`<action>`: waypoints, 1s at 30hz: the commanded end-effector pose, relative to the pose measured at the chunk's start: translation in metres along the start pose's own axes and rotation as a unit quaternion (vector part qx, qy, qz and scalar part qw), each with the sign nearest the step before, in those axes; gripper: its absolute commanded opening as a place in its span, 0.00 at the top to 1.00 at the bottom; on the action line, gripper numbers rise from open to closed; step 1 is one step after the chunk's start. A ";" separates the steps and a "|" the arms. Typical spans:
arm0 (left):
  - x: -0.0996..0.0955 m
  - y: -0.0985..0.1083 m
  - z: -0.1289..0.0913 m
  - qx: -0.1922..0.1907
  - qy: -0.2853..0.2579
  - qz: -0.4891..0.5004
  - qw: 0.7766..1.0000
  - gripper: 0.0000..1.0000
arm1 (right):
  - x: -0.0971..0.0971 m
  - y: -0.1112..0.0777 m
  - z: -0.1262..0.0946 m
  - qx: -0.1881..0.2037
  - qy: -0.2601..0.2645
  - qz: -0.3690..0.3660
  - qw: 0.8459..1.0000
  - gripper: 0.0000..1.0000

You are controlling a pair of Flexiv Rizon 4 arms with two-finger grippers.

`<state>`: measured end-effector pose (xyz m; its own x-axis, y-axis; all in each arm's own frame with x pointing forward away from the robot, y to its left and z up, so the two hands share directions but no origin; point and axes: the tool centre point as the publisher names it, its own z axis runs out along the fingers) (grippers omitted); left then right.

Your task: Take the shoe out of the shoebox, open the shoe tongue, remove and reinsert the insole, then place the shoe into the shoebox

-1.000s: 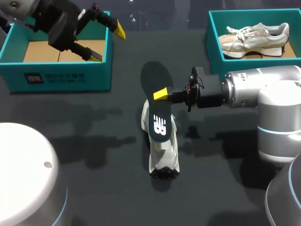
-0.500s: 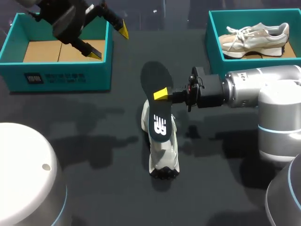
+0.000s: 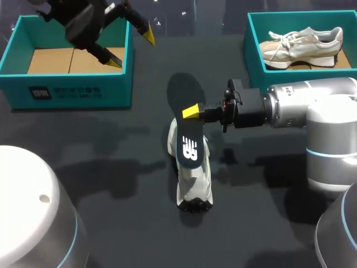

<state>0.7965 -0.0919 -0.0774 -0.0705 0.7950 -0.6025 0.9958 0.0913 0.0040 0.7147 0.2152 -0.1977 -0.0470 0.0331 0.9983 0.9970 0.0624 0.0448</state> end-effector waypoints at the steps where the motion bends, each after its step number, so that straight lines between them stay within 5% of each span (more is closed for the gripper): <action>1: -0.026 0.013 0.003 0.009 0.046 0.007 0.999 0.00 | 0.000 0.000 0.002 -0.001 -0.001 0.000 1.000 1.00; 11: -0.054 0.023 0.021 0.025 0.125 0.018 0.992 0.00 | 0.000 0.000 0.002 -0.001 -0.001 0.000 1.000 1.00; 30: -0.076 0.005 0.036 0.015 0.207 0.018 0.978 0.00 | 0.000 0.000 0.002 -0.001 -0.001 0.000 1.000 1.00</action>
<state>0.8074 -0.1677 -0.0612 -0.0458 0.9506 -0.3070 0.9989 0.0460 -0.0069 0.7147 0.2157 -0.1978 -0.0465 0.0329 0.9984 0.9971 0.0618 0.0444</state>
